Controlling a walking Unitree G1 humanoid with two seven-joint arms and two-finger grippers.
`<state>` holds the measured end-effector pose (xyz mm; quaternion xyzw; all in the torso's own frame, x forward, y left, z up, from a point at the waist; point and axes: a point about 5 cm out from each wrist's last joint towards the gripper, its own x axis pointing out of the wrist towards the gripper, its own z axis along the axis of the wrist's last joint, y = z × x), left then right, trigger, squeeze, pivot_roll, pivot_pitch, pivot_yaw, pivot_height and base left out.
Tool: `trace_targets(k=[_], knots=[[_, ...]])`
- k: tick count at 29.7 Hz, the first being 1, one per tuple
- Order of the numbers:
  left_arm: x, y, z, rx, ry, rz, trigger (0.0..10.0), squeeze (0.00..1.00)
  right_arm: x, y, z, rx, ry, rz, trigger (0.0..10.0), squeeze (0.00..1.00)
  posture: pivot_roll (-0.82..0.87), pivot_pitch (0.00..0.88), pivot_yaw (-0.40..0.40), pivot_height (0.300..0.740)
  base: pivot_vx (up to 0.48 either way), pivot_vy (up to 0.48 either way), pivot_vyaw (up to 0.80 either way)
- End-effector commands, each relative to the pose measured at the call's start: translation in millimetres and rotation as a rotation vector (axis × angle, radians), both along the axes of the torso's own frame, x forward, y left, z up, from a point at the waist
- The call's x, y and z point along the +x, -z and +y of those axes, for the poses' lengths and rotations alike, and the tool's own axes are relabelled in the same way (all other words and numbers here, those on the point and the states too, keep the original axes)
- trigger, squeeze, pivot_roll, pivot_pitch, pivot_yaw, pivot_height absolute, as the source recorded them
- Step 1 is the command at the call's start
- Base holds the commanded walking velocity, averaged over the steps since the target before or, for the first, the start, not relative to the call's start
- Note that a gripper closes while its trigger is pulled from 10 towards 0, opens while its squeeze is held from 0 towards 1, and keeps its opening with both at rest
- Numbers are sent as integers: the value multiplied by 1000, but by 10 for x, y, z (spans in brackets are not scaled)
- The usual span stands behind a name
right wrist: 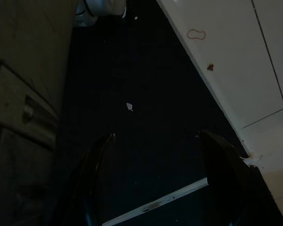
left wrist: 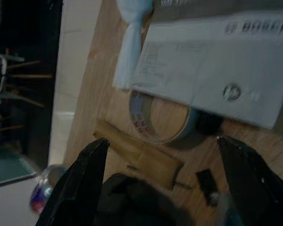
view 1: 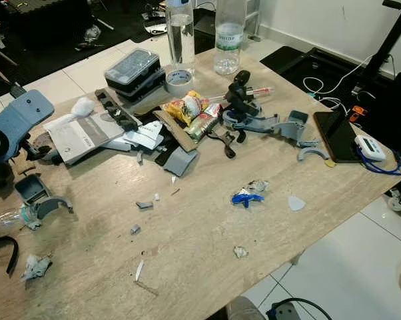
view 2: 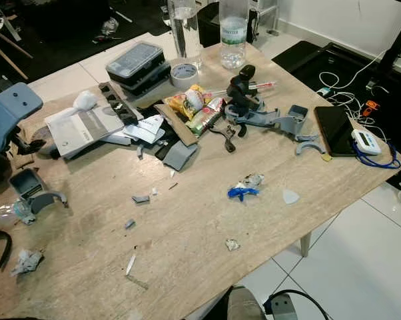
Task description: Picking trash to rubbish bin
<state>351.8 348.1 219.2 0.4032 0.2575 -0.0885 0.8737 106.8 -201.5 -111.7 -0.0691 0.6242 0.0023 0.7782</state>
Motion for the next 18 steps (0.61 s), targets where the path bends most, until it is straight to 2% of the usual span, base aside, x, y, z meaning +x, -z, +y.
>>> trace_targets(k=[1,3,4,8,18], knots=[[-94,106,130,75,-44,62,10000,0,-52,26,91,31,-13,21,10000,0,-56,124,100,740,0,0,0],[-120,145,158,129,-42,93,10000,0,-53,26,91,31,-12,21,10000,0,-56,124,100,740,0,0,0],[-120,145,158,129,-42,93,10000,0,-53,26,91,31,-12,21,10000,0,-56,124,100,740,0,0,0],[-255,206,292,192,-34,217,10000,0,-55,26,93,30,-9,23,10000,0,-62,131,101,740,0,0,0],[-338,119,375,141,-18,254,10000,0,-48,24,91,30,-10,22,10000,0,-61,131,99,740,0,0,0]])
